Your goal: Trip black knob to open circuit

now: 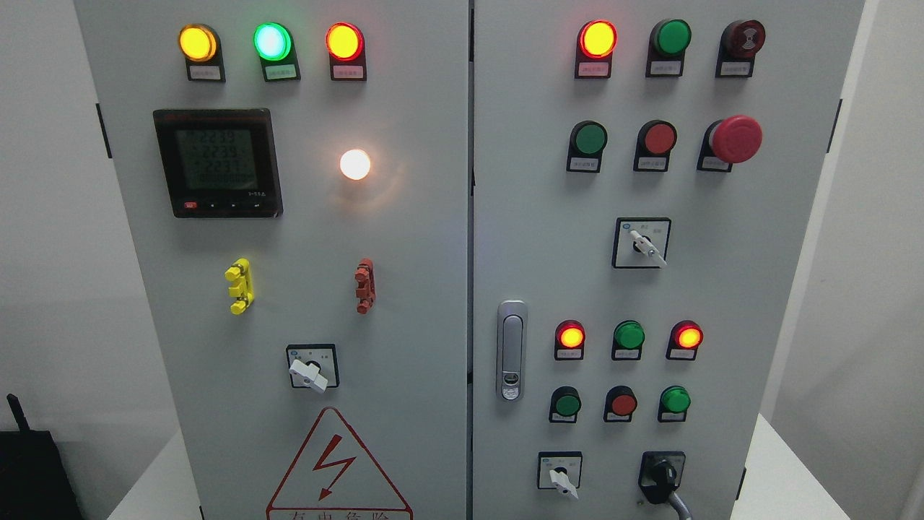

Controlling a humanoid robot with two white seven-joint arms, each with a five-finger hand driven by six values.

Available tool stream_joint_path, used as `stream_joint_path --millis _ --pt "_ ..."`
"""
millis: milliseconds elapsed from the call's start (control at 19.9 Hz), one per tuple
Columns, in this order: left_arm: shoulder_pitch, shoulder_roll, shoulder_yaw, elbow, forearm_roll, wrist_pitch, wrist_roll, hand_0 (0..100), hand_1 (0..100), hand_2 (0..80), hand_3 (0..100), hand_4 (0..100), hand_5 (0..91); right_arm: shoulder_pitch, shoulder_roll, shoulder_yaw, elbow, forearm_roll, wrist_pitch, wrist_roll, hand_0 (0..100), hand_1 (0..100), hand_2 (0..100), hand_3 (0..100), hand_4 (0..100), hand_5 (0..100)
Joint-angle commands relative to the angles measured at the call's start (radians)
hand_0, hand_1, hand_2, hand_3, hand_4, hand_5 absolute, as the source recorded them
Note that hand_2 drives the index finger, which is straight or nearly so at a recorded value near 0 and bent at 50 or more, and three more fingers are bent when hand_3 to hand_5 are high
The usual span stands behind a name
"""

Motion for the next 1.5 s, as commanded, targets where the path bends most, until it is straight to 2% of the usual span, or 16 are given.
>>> stream_joint_path --millis 0,1454 --pt "0.000 0.000 0.000 0.000 -0.023 -0.005 -0.001 12 39 0.0 0 0 0.0 0.000 0.001 0.026 -0.001 -0.001 0.011 0.004 0 0 0 100 100 100" --pt "0.000 0.000 0.000 0.000 -0.023 -0.005 -0.001 12 39 0.0 0 0 0.0 -0.009 0.004 0.038 -0.001 -0.001 0.012 0.004 0 0 0 100 100 100"
